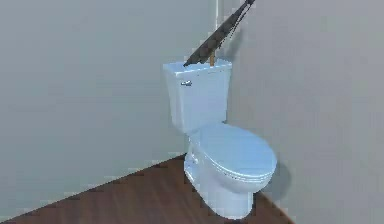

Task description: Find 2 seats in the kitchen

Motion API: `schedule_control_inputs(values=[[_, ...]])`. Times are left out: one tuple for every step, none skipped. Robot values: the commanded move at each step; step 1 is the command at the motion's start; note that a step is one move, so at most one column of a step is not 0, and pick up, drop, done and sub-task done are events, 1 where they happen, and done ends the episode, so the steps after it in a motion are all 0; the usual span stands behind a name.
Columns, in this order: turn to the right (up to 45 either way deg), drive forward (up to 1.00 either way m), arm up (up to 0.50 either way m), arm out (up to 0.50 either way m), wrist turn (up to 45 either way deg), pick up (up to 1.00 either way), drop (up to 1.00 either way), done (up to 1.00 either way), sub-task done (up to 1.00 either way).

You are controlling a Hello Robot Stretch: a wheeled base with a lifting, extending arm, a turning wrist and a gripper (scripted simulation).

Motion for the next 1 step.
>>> schedule_control_inputs(values=[[-45.0, 0.0, 0.0, 0.0, 0.0, 0.0, 0.0, 0.0, 0.0]])
